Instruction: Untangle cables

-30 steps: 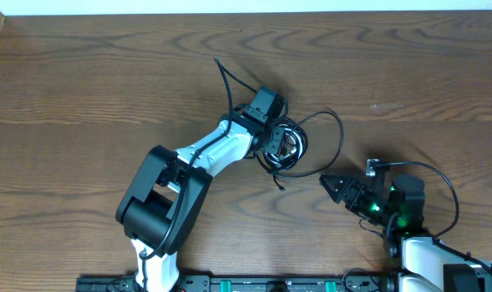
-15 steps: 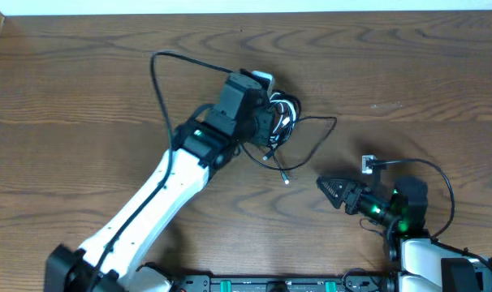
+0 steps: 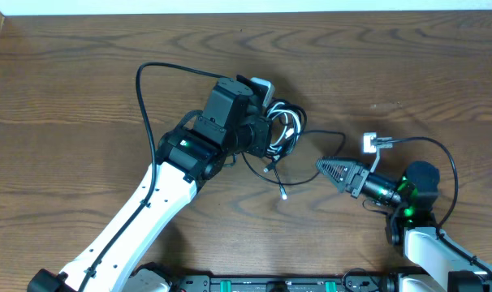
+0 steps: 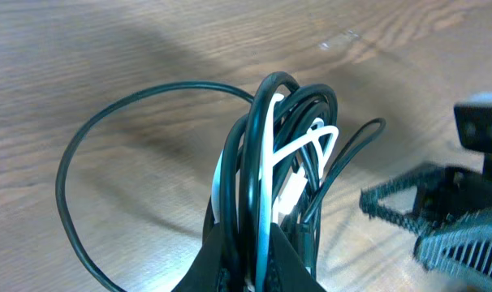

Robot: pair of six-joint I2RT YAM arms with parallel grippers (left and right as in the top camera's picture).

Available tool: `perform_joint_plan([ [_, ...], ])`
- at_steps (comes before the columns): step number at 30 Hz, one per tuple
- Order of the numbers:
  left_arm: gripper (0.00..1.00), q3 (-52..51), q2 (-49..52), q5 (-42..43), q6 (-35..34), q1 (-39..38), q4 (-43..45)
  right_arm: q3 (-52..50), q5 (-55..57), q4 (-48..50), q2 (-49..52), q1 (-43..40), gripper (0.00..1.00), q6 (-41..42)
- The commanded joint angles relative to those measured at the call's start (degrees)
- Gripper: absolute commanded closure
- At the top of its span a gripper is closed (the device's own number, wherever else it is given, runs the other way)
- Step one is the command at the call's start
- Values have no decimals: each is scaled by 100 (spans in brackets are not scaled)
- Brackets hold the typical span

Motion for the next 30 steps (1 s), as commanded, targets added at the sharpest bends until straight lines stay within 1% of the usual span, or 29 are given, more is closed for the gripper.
perform_joint_plan([
  [1,93,33,-94,365,-50,17,-20,125,162,555,-52,-7,39,1296],
  [4,93,33,-94,498,-50,-4,-66,125,688,699,-52,81,37,1698],
  [8,93,33,-94,981,-48,-20,-59,125,1388,664,-52,396,37,1742],
  [10,93,33,-94,1123,-46,-26,-76,125,1856,664,-52,608,37,1742],
  [13,93,33,-94,1307,-48,-26,-79,125,2227,664,-52,778,38,1742],
  [15,93,33,-94,1353,-28,-26,-87,125,2385,664,-52,857,47,1738],
  [17,93,33,-94,1349,-24,-26,-122,125,2457,708,-52,846,61,1714],
  [18,93,31,-94,1344,138,-24,-173,125,2455,887,-52,839,75,1637],
  [19,93,31,-94,1307,247,-26,-214,125,2435,1016,-52,839,82,1582],
  [20,92,31,-94,1161,334,-24,-275,125,2426,1121,-55,839,88,1582],
  [23,93,31,-94,474,341,-24,-468,125,2267,1449,-55,839,95,1805],
  [25,93,31,-92,151,341,-24,-531,125,2094,1832,-55,839,96,1827],
  [27,93,31,-90,50,339,-26,-527,125,2009,2116,-55,839,96,1921],
  [30,92,31,-87,57,332,-26,-507,125,1873,2675,-55,839,99,2273],
])
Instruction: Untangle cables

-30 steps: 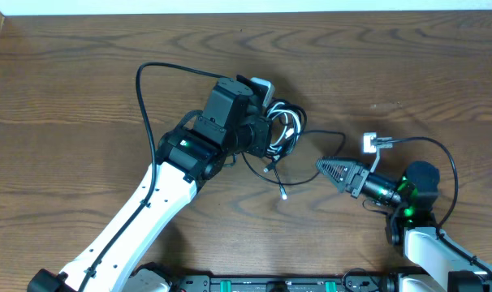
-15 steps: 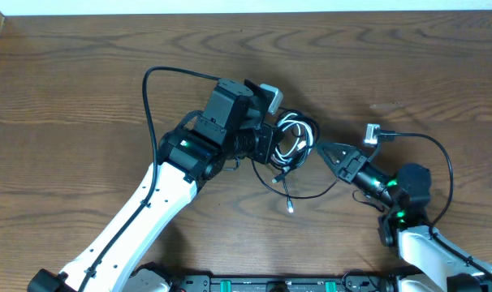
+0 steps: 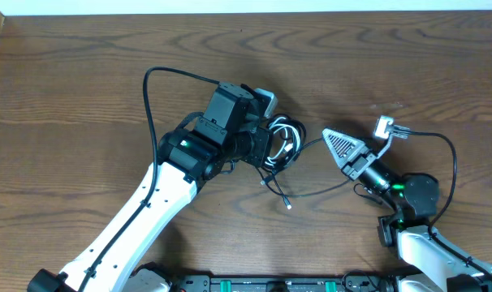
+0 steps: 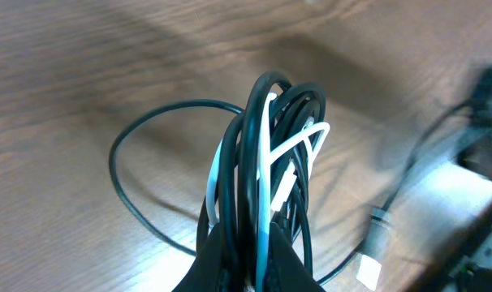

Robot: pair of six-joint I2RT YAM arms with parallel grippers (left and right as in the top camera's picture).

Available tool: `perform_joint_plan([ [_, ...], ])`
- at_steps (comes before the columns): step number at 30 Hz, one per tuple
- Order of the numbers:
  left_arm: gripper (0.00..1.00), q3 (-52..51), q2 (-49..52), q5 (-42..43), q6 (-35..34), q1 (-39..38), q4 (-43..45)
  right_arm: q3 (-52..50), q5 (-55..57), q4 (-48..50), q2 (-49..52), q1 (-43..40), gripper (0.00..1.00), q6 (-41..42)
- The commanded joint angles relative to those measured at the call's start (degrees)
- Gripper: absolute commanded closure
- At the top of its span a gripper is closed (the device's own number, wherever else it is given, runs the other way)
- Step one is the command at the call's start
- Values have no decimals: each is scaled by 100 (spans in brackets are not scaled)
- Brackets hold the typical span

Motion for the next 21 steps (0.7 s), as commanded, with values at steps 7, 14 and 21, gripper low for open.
perform_joint_plan([
  [7,93,31,-87,507,133,-4,-11,48,407,306,-35,-57,99,-592],
  [14,92,31,-87,540,142,-4,-105,48,1609,-1088,-35,-203,99,-323],
  [21,93,31,-87,162,140,-2,-81,48,1777,-2721,-35,-203,92,-356],
])
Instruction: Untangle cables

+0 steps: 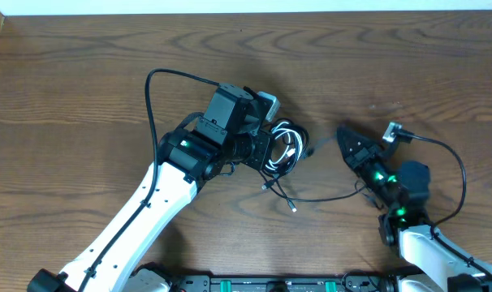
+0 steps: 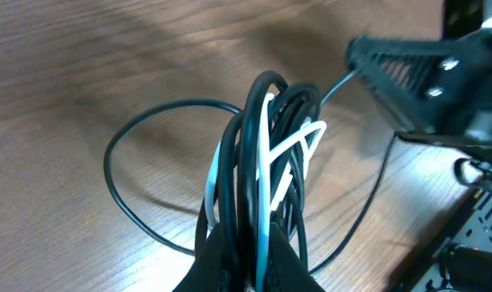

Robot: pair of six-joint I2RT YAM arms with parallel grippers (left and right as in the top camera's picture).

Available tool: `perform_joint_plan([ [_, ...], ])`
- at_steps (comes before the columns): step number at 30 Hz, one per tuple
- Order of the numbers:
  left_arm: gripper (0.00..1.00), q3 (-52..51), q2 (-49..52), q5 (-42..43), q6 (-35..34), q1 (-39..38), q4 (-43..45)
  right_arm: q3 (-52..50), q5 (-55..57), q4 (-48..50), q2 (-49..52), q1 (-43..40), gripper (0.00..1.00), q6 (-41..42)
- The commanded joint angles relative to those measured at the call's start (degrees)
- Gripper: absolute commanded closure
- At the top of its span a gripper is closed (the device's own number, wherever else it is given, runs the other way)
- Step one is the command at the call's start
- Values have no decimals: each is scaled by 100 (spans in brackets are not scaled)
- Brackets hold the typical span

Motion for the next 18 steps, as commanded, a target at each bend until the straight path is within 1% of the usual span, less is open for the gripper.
perform_joint_plan([
  [1,93,31,-87,-173,46,-2,55,24,282,-595,-22,-17,89,-42],
  [4,92,31,-87,-173,-39,-2,254,24,33,-1054,-22,-13,83,-44],
  [6,92,31,-87,-173,-39,-2,452,22,-282,-1108,-22,-13,76,-251],
  [8,92,31,-87,-170,-61,-2,645,22,-588,-1058,-24,-13,65,-551],
  [12,93,31,-87,-105,-59,-2,828,24,-1049,-970,-24,-15,36,-1473],
  [14,93,31,-87,125,-55,-2,833,24,-1311,-876,-24,-15,24,-1851],
  [16,92,31,-87,332,-50,-2,833,24,-1521,-776,-24,-15,20,-2096],
  [18,92,31,-87,323,-52,-2,831,24,-1775,-643,-24,-15,18,-2186],
])
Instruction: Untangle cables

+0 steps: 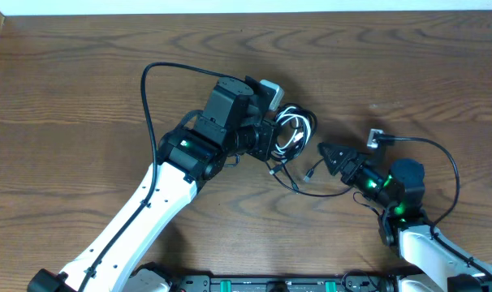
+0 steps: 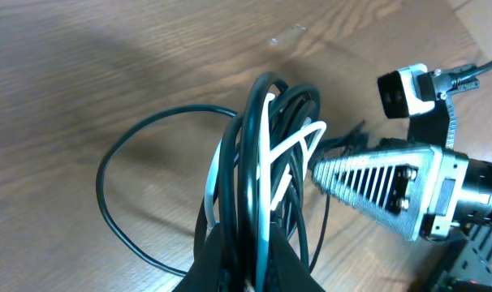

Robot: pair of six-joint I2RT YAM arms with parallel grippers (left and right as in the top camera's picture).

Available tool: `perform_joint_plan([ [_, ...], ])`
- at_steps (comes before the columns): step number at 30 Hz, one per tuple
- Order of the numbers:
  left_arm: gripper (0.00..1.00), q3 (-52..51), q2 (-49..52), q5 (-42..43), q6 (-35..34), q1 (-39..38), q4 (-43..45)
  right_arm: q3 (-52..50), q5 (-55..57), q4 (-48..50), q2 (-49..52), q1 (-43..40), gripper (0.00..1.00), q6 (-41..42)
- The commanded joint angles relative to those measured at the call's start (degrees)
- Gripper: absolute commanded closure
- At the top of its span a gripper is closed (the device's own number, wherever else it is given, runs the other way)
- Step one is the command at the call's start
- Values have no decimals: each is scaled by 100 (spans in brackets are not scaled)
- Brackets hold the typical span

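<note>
A bundle of black and white cables (image 1: 291, 134) (image 2: 266, 154) stands pinched upright in my left gripper (image 1: 272, 139) (image 2: 248, 243), which is shut on its lower part. One black strand (image 1: 299, 188) hangs out of the bundle and loops over the table toward my right gripper (image 1: 322, 152) (image 2: 317, 170). That gripper points at the bundle from the right, its tips together close beside the coils, seemingly pinching this thin black strand. A loose plug end (image 1: 308, 172) lies just below its tip. A wide black loop (image 2: 124, 195) of the bundle rests on the wood to the left.
The brown wooden table (image 1: 67, 122) spreads all around. My left arm's own black lead (image 1: 145, 89) arches over the table at the left. A white connector with a lead (image 1: 376, 138) sits behind my right gripper. The white left arm (image 1: 140, 219) crosses the lower left.
My right gripper has come down and left, from farther right to right beside the bundle. The hanging black strand and its plug end have shifted up toward the gripper. My left gripper still holds the bundle.
Throughout, my left gripper stayed shut on the bundle with little movement. My right gripper was first low at the bundle's right, then stood higher and tilted up, then farther right with the strand stretched out, and now it sits close to the coils again.
</note>
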Motion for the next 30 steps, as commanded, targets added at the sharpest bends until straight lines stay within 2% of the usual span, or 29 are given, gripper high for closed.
perform_joint_plan([
  [1,92,31,-87,256,-44,-2,48,28,-737,214,-24,-15,18,-629],
  [5,92,31,-85,256,-48,-2,48,28,-1257,616,-24,-13,20,-623],
  [9,92,31,-83,260,-168,-4,50,28,-1751,844,-24,-13,27,-623],
  [11,92,31,-83,262,-275,-2,68,28,-1729,839,-22,-13,27,-623],
  [13,92,31,-83,291,-553,-2,70,28,-1381,828,-22,-13,35,-612],
  [15,92,31,-83,494,-1185,7,116,28,-887,579,-22,-13,37,-284],
  [19,92,31,-83,562,-2433,33,308,28,-337,-94,-22,-13,34,59],
  [23,92,31,-83,562,-4155,238,365,28,-133,-669,-22,-13,31,348],
  [24,92,31,-83,562,-4452,295,363,26,-192,-680,-22,-13,29,345],
  [26,92,31,-83,560,-5617,498,181,26,-310,-660,-24,-15,21,345],
  [30,92,31,-83,555,-7007,623,-109,26,-308,-667,-22,-15,11,343],
])
